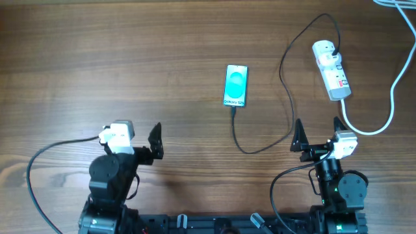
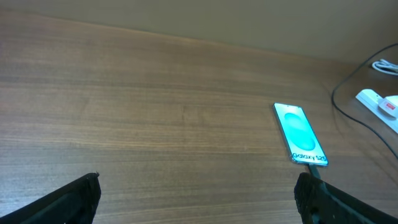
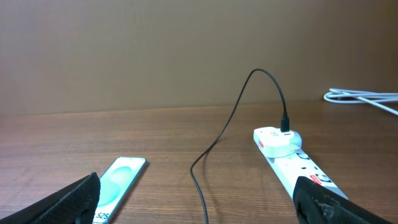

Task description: Plug charger to phone and switch on socket

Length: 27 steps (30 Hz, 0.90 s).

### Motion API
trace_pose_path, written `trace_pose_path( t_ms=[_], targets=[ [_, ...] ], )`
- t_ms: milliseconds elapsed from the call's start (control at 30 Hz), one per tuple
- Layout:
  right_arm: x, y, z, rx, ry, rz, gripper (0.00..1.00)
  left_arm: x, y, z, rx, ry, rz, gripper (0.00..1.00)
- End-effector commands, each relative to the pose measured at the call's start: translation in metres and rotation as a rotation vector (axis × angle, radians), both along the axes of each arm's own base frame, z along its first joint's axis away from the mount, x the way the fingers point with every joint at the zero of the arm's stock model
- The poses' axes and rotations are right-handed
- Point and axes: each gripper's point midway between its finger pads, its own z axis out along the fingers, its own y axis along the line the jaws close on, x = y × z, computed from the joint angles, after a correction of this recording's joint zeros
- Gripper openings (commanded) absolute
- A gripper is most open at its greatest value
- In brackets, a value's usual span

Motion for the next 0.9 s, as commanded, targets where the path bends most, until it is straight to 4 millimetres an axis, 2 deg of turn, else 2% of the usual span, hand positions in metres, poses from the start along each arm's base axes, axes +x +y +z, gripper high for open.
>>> trace_pose_path(
  t_ms=[0,133,267,367,467,567,667,867],
  targets=[
    [0.0,-0.001,0.002,-0.006,-0.009,-0.01,1.0,-0.002,0.005,-0.007,0.011,-0.066,0.017,1.0],
    [0.0,-0.001,0.002,-0.006,-0.009,-0.01,1.0,0.001,0.013,-0.006,0.001,-0.167,0.053,1.0],
    [0.0,-0.001,0.002,-0.007,-0.009,-0.01,1.0,-0.001,0.022,-0.017,-0.001,-0.192,0.086,1.0],
    [0.0,-0.001,0.002,-0.006,-0.009,-0.01,1.0,-0.002,0.031,-0.003,-0.002,-0.251,0.122,1.0],
    [0.0,-0.001,0.002,-0.006,-0.009,-0.01,1.0,-0.002,0.038,-0.003,0.018,-0.254,0.15,1.0],
    [0.0,-0.001,0.002,-0.006,-0.009,-0.01,1.0,-0.002,0.046,-0.003,0.117,-0.261,0.16,1.0],
    [0.0,-0.001,0.002,-0.006,-0.009,-0.01,0.99,-0.002,0.048,-0.003,0.187,-0.265,0.153,1.0],
    [0.0,-0.001,0.002,-0.006,-0.009,-0.01,1.0,-0.002,0.048,-0.004,0.186,-0.265,0.154,1.0]
  ],
)
